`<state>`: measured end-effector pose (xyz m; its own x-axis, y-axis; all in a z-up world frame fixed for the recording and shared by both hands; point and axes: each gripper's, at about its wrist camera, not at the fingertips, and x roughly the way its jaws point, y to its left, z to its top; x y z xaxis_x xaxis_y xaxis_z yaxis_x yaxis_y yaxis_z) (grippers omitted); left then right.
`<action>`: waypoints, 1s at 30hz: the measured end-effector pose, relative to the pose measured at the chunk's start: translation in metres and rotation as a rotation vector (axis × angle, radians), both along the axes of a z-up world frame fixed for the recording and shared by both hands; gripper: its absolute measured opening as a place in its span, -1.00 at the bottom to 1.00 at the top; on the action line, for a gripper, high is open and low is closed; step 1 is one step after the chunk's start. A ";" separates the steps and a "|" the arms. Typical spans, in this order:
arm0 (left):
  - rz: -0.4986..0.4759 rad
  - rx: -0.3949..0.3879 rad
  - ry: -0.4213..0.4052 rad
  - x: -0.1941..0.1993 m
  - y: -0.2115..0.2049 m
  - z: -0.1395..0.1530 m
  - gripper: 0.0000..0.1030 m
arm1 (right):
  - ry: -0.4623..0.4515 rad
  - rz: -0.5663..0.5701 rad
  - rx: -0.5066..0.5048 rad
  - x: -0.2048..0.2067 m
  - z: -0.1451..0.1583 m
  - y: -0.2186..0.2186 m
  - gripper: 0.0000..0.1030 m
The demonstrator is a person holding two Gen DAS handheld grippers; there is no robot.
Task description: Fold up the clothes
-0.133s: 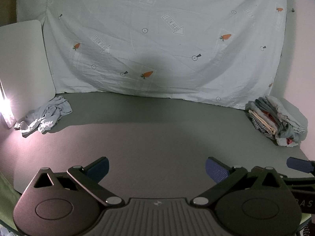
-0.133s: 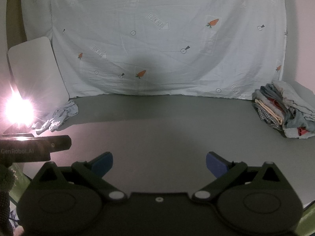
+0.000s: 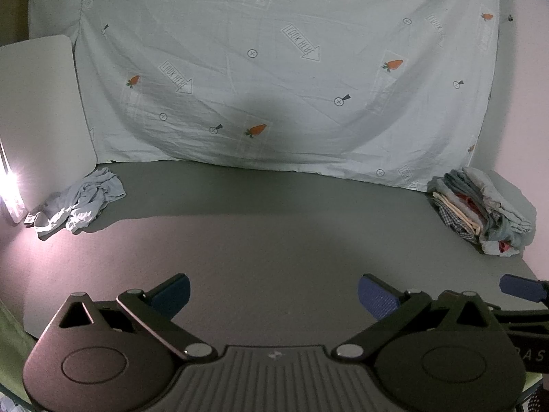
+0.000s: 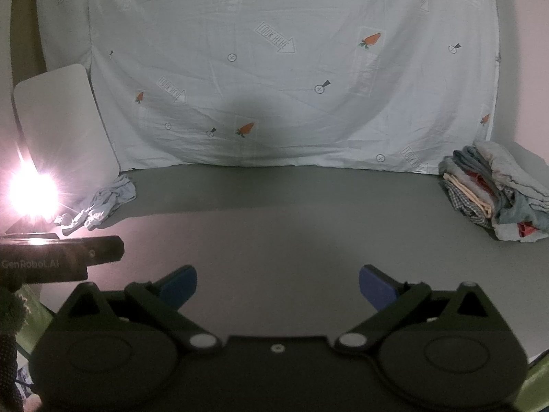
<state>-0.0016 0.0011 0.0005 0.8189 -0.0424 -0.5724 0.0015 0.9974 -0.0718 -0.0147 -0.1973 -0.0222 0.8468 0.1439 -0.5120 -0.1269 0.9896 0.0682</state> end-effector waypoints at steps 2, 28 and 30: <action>-0.001 0.000 0.001 -0.001 0.000 0.000 1.00 | 0.000 0.001 0.000 0.000 0.000 0.000 0.99; -0.001 -0.001 0.000 -0.002 0.001 0.001 1.00 | -0.004 0.001 -0.002 -0.001 0.001 -0.001 0.99; -0.001 -0.001 0.000 -0.002 0.002 0.001 1.00 | -0.004 0.002 -0.001 -0.001 0.001 -0.002 0.99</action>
